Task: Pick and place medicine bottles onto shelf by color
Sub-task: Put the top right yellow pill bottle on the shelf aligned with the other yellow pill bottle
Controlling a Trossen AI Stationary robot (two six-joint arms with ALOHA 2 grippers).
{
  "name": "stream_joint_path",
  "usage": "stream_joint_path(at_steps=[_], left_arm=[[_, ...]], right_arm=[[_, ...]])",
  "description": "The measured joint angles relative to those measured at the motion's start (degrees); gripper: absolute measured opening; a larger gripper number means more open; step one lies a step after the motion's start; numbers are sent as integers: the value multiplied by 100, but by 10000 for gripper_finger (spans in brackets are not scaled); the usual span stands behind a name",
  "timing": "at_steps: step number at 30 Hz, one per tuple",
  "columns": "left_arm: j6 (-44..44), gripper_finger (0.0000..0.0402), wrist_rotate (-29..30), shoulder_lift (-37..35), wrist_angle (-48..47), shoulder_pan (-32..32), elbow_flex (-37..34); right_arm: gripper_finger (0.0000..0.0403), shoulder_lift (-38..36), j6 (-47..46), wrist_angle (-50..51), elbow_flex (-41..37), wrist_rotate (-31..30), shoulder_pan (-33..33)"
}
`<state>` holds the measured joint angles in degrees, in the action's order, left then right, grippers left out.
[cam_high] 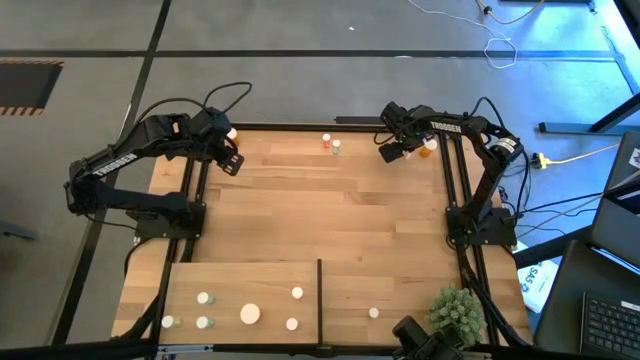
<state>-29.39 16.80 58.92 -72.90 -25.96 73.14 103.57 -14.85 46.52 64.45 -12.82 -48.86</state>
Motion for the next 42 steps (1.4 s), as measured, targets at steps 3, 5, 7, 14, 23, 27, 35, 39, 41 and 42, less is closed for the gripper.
stream_joint_path(at_steps=[3, 5, 7, 14, 23, 27, 35, 39, 41, 42], left_arm=[[0, 165, 0, 0, 0, -2, 0], [0, 165, 0, 1, 0, 0, 1], [0, 165, 0, 2, 0, 0, 2], [0, 165, 2, 0, 0, 0, 2], [2, 165, 2, 0, -2, -2, 2], [2, 165, 2, 0, -1, -2, 2], [4, 165, 2, 0, -2, -2, 2], [4, 165, 2, 1, -2, -1, 1], [4, 165, 2, 2, -1, -1, 1], [4, 165, 2, 0, -2, 0, 0]], right_arm=[[197, 0, -36, 6, 0, 0, 2], [197, 0, -50, 4, 0, 1, 2], [197, 0, -1, 4, 0, -2, 2], [197, 14, 184, -69, -109, -17, 6], [197, 17, 197, -223, -173, -109, 6], [190, 17, 206, -223, -172, -109, 6], [164, 17, 252, -236, -173, -120, 6], [165, 17, 192, -262, -173, -125, 6], [167, 17, 204, -262, -173, -159, 6], [167, 17, 207, -262, -173, -243, 11]])
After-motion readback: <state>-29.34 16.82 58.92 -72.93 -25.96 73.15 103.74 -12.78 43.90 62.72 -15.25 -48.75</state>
